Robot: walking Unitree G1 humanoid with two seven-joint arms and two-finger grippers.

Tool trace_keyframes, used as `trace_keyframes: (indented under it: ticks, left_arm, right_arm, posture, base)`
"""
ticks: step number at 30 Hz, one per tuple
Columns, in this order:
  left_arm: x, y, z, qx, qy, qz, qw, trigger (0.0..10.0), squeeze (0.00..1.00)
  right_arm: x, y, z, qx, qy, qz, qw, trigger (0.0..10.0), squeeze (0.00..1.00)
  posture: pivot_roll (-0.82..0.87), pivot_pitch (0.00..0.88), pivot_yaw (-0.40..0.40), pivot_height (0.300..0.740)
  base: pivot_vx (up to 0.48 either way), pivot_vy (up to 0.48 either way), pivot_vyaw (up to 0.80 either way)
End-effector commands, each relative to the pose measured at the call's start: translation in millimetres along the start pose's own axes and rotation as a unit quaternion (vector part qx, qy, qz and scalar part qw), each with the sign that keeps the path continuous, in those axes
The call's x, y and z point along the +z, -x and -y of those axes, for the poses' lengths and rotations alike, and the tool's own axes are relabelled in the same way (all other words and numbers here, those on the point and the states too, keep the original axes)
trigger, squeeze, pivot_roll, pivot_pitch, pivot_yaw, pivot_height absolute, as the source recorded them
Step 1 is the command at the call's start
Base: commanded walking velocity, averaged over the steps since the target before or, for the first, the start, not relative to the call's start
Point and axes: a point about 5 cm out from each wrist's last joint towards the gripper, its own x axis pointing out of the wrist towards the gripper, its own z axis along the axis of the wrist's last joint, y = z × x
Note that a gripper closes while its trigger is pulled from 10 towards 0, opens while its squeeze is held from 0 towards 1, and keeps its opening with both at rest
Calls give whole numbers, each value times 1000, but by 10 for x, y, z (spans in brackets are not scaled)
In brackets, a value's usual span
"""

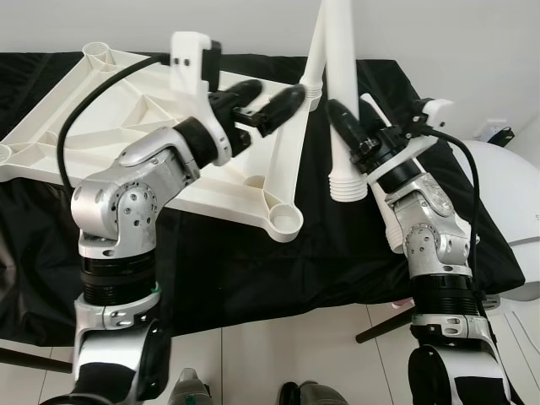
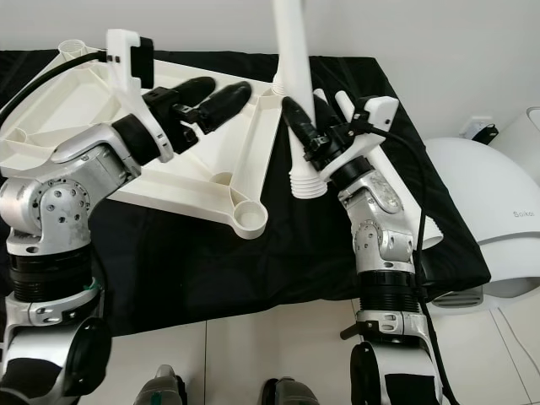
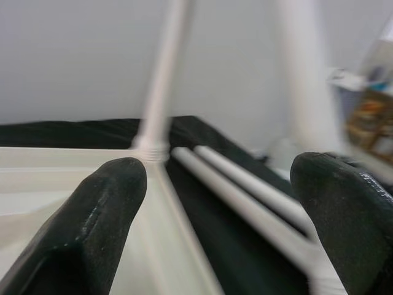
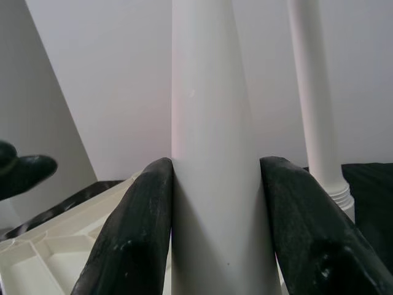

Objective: Building children table

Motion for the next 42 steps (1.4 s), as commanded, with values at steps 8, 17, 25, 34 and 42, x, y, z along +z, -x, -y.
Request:
trace_keyframes:
  ticks: [8,17,25,34,42]
  left_arm:
    - [-67,143,-281,167,-97,9,981,10000,0]
    - [-171,304,-478,298,-174,21,938,10000,0]
    - [-306,431,-550,356,-213,33,909,10000,0]
    - [-383,663,-504,407,-236,89,878,10000,0]
    - [-485,711,-429,404,-242,89,877,10000,0]
  right_arm:
    - [17,11,-37,-27,28,38,999,10000,0]
    - [-60,65,-41,-68,69,45,994,10000,0]
    - [-223,138,-77,-115,120,32,986,10000,0]
    - [-273,247,-162,-166,168,56,970,10000,0]
    - [-340,299,-241,-165,180,66,967,10000,0]
  posture:
    - [66,128,-52,740]
    - [68,124,-50,740]
    - [60,125,-39,740]
    - [58,126,-33,740]
    - [64,117,-33,740]
  base:
    - [0,0,0]
    - [0,0,0]
    - [0,0,0]
    - [0,0,0]
    - [0,0,0]
